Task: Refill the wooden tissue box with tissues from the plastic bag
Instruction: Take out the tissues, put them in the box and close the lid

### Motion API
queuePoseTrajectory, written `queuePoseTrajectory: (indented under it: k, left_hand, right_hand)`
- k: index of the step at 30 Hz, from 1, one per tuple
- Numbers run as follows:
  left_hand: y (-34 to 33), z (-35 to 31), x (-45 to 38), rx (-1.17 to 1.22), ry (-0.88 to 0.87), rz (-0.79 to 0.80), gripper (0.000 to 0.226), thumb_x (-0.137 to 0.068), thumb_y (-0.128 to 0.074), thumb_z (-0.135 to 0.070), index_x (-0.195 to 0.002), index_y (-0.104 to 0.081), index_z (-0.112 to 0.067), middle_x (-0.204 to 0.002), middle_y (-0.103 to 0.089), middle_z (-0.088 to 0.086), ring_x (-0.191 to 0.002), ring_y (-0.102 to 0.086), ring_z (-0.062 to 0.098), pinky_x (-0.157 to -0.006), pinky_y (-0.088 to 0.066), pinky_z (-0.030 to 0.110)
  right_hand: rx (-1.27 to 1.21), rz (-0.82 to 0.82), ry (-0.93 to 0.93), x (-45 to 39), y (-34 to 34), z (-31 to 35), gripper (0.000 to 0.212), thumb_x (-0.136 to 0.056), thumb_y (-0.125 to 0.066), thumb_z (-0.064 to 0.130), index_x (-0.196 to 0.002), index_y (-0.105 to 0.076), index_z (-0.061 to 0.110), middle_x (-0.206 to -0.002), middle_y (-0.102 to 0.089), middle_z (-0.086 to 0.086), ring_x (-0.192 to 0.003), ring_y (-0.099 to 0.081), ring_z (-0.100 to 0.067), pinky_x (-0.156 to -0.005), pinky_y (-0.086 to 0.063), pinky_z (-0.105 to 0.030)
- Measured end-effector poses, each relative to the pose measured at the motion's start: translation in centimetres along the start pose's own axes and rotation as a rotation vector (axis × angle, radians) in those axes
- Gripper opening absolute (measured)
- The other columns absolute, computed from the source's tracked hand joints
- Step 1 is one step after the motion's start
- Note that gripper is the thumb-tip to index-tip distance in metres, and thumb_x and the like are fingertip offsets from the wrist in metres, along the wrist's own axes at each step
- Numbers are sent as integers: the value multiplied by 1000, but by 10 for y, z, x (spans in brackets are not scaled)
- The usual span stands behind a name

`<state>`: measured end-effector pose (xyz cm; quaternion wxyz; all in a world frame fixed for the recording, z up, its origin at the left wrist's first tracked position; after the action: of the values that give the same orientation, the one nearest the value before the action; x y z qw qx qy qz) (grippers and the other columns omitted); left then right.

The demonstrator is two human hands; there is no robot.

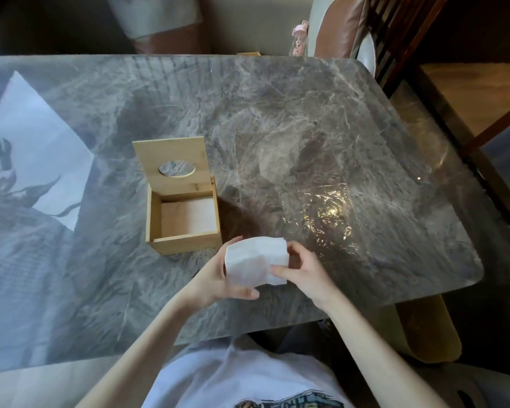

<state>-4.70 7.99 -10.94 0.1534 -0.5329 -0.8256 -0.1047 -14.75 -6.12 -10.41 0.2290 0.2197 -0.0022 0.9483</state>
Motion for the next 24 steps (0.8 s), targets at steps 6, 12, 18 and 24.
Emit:
queuePoseTrajectory:
  k: [6,12,18,24]
  left_hand:
    - [21,0,17,-457,-180,-422,39,-70,-74,-12,-108,-63,-16,-94,-62,-16,-86,-52,-18,-74,-38,7]
    - [16,12,19,-373,-154,-371,65,-59,-69,-37,-121,-55,-24,-115,-60,-14,-105,-52,-7,-88,-38,7]
    - [18,28,14,-126,-76,-376,60,-53,-75,-31,-109,-55,-33,-105,-68,-10,-102,-60,5,-91,-48,27]
    - [10,23,14,-199,-152,-383,48,-63,-73,-32,-106,-54,-41,-102,-67,-25,-100,-61,2,-85,-48,19]
  right_hand:
    - [207,19,117,-8,-22,-10,36,-69,-75,1,-90,-52,19,-87,-60,5,-78,-54,-5,-68,-42,-10]
    - [347,-75,196,-6,-25,-16,49,-66,-72,3,-101,-47,26,-101,-60,-3,-90,-55,-15,-72,-42,-15]
    - [208,-47,153,-6,-36,-24,76,-57,-67,-2,-123,-43,27,-112,-56,-2,-100,-55,-13,-79,-42,-11]
    - [112,-77,155,-3,-37,-25,63,-63,-67,-10,-110,-47,26,-105,-58,3,-101,-55,-13,-76,-44,-9]
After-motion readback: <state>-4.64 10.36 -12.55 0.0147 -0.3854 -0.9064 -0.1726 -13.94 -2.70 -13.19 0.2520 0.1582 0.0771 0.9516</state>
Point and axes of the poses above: each hand's wrist, its own x-axis away from the middle knuckle, its own y-axis out of the back of the hand, z = x × y, the point moved 5 cm from there along -x, towards the middle knuckle
